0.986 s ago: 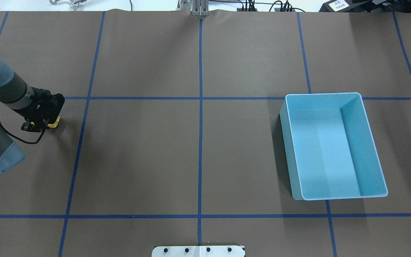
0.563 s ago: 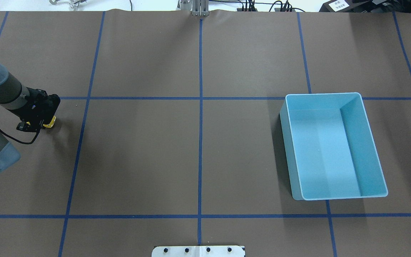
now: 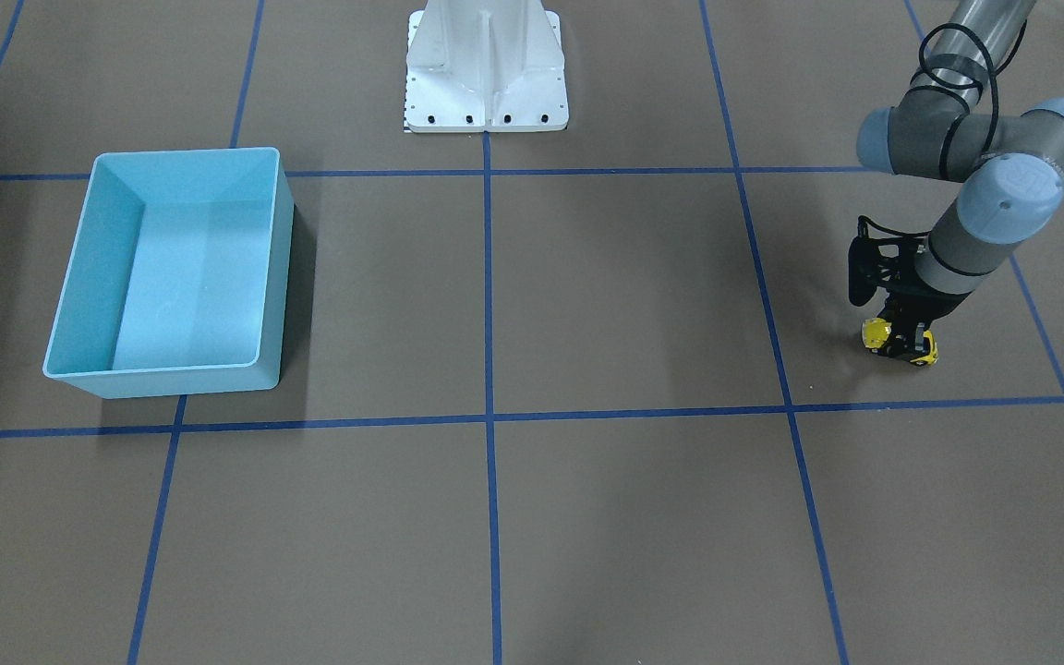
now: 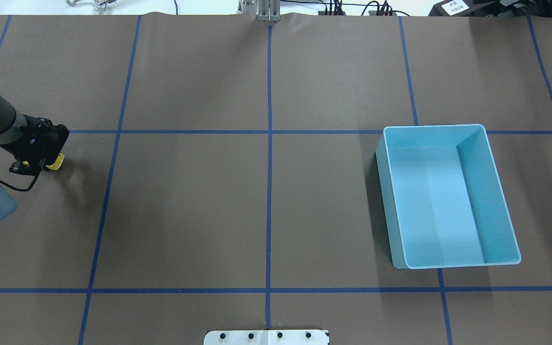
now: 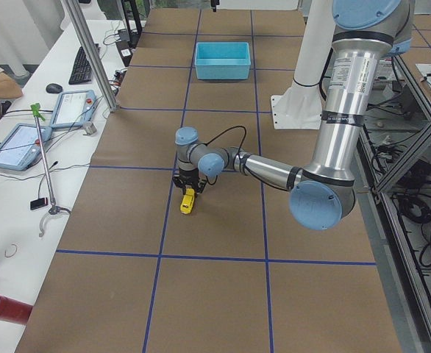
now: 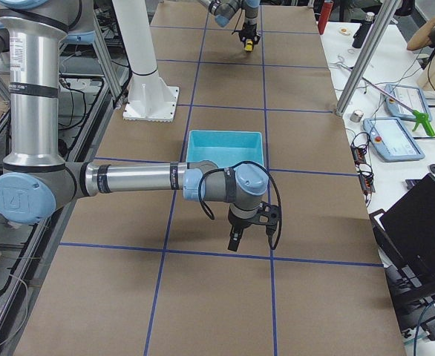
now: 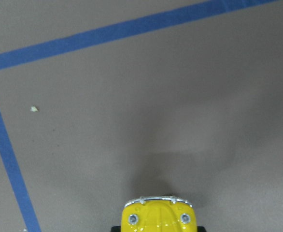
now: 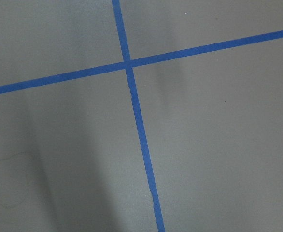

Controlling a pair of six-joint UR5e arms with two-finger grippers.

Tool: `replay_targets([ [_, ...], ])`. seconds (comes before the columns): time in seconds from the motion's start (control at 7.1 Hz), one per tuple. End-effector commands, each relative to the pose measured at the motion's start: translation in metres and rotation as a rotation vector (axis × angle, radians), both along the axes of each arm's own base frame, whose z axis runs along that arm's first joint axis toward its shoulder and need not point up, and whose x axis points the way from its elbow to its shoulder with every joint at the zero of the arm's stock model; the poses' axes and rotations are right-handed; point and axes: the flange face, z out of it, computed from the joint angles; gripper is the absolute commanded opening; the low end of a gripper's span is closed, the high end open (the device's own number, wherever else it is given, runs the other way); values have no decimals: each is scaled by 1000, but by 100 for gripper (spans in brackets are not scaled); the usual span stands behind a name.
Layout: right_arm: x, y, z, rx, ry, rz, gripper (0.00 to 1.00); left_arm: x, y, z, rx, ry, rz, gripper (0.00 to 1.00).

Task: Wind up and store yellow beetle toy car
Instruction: 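Keep dragging the car backward toward the left arm's base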

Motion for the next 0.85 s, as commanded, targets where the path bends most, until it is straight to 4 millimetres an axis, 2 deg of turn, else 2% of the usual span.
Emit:
replay_targets([
  [0.0,0,0,1,0,-1,-1,100,-6,-1,6,2,-2,-1,0],
  [0.28,0,0,1,0,-1,-1,100,-9,-2,11,-1,-6,-3,1],
  [0.42,0,0,1,0,-1,-1,100,-5,-2,15,-27,5,8,99],
  [0.7,0,0,1,-2,0,-1,100,-29,-21,23,-69,-10,-54,100],
])
